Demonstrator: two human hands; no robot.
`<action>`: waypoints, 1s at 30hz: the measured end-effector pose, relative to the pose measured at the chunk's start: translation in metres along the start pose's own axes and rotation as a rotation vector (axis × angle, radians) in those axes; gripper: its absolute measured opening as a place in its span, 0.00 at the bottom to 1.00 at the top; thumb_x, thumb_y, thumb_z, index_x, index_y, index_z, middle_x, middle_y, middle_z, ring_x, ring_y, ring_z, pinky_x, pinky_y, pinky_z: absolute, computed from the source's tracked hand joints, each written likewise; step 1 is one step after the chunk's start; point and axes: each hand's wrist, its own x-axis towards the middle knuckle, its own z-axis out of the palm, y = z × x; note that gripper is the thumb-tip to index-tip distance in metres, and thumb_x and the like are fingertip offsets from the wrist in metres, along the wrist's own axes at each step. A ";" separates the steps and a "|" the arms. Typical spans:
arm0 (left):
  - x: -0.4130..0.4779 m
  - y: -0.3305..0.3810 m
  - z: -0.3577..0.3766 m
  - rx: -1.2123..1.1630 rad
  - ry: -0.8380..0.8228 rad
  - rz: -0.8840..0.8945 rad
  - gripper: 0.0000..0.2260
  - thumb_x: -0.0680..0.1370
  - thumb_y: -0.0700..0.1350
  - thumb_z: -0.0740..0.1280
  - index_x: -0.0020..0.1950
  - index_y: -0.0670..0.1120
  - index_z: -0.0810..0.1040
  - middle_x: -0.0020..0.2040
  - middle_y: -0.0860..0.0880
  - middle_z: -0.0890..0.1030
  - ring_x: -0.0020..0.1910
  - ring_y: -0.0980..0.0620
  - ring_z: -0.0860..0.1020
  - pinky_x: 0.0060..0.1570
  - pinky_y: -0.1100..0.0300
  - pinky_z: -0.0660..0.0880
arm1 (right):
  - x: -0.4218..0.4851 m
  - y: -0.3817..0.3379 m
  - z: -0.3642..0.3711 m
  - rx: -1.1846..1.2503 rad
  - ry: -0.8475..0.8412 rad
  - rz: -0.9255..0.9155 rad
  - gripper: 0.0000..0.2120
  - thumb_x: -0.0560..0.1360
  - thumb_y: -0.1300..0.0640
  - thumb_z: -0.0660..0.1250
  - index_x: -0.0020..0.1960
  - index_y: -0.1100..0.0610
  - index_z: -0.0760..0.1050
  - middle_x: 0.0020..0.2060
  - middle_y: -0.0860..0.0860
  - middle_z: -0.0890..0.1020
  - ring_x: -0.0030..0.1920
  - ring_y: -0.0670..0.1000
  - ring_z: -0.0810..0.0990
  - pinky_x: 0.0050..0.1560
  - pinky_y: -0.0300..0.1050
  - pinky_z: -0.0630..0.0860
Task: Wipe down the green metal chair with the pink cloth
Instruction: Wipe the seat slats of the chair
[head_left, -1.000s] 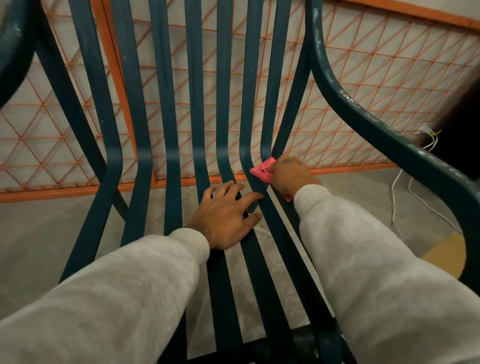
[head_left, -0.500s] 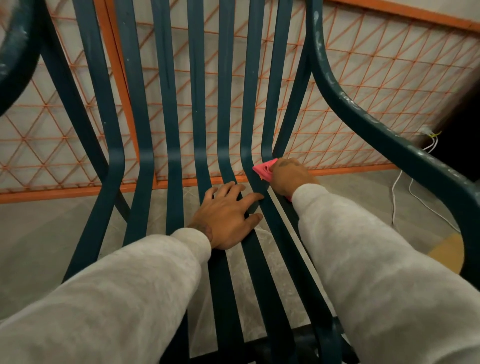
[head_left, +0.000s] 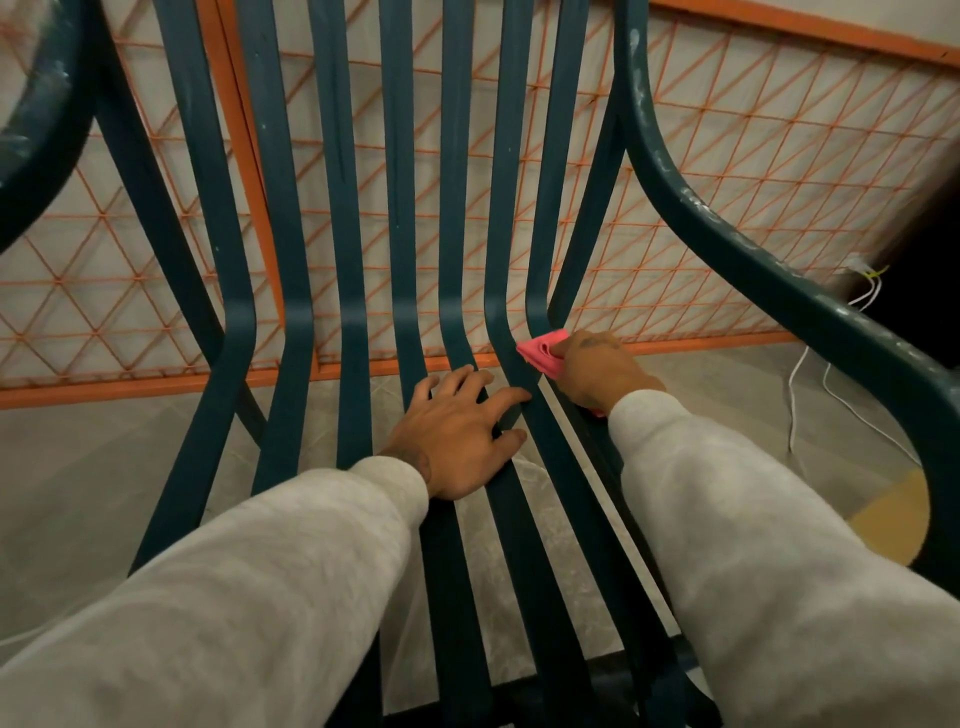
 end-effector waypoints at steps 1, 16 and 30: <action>0.000 0.000 0.000 0.000 0.001 -0.001 0.23 0.82 0.63 0.52 0.77 0.64 0.56 0.80 0.50 0.57 0.80 0.46 0.49 0.76 0.40 0.45 | -0.001 0.002 0.003 0.014 0.007 0.005 0.19 0.81 0.58 0.60 0.71 0.58 0.68 0.64 0.58 0.75 0.63 0.57 0.74 0.62 0.48 0.72; -0.002 -0.002 0.000 -0.004 -0.006 -0.001 0.23 0.82 0.62 0.53 0.77 0.63 0.57 0.80 0.49 0.57 0.80 0.45 0.49 0.76 0.39 0.45 | 0.009 -0.006 -0.011 0.177 -0.055 0.055 0.23 0.81 0.58 0.60 0.75 0.56 0.64 0.68 0.59 0.72 0.67 0.59 0.72 0.66 0.51 0.70; -0.003 -0.002 -0.002 -0.005 -0.026 0.009 0.23 0.82 0.63 0.51 0.77 0.64 0.56 0.79 0.52 0.57 0.80 0.46 0.50 0.76 0.42 0.45 | -0.095 0.013 0.005 0.307 -0.026 0.165 0.20 0.80 0.58 0.60 0.71 0.55 0.67 0.65 0.58 0.73 0.63 0.57 0.74 0.62 0.49 0.72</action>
